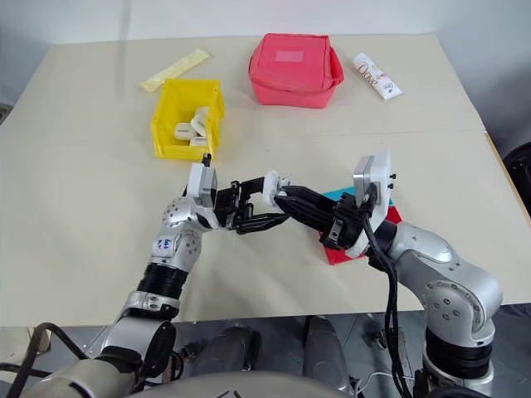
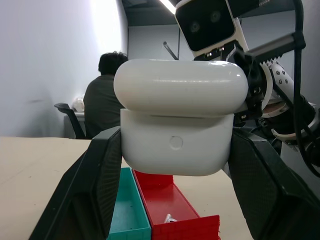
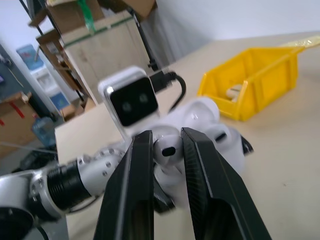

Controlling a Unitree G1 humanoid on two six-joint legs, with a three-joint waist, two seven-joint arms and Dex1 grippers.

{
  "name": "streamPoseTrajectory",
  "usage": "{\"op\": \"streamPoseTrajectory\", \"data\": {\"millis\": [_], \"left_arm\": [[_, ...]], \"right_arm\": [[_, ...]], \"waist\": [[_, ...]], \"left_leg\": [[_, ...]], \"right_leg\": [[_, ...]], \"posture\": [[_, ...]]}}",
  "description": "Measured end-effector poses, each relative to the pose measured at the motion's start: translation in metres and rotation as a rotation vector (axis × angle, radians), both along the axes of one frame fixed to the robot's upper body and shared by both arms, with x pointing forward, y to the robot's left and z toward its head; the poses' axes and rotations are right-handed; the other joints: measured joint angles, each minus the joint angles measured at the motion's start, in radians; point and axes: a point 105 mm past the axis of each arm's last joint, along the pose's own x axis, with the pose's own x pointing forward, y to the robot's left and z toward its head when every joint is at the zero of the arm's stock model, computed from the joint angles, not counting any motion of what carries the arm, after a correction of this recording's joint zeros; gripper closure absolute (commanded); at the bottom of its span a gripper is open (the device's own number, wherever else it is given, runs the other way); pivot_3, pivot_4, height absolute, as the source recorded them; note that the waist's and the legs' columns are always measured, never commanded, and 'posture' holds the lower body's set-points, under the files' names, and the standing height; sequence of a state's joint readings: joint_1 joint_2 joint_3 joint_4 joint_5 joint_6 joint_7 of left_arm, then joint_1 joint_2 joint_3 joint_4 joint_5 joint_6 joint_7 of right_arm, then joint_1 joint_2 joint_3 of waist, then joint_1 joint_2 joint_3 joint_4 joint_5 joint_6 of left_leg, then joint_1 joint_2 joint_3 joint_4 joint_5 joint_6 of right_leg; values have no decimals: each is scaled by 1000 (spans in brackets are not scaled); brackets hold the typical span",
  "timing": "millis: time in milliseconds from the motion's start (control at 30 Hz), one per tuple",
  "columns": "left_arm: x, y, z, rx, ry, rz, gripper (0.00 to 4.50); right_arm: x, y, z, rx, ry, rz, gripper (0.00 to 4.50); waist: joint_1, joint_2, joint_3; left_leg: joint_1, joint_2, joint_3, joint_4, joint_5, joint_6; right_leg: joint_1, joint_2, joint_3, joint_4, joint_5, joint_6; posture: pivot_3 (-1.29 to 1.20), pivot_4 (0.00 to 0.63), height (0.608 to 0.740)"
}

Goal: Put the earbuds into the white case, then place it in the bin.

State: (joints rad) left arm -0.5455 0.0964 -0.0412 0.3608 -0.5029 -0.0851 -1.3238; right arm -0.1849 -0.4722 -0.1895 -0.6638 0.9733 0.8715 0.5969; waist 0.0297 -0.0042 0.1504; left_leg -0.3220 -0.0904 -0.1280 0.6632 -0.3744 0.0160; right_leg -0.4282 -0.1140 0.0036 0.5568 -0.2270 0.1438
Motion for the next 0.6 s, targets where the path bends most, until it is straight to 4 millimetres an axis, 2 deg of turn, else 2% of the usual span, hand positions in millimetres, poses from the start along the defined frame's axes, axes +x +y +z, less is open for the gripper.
{"op": "streamPoseTrajectory", "data": {"millis": [600], "left_arm": [[-2,2,-1,15,-18,-17,1718]], "right_arm": [[1,2,3,-113,-71,69,4035]], "waist": [[1,0,0]], "left_leg": [[0,0,0,0,0,0]], "right_leg": [[0,0,0,-1,0,0]], "posture": [[0,150,740]]}}
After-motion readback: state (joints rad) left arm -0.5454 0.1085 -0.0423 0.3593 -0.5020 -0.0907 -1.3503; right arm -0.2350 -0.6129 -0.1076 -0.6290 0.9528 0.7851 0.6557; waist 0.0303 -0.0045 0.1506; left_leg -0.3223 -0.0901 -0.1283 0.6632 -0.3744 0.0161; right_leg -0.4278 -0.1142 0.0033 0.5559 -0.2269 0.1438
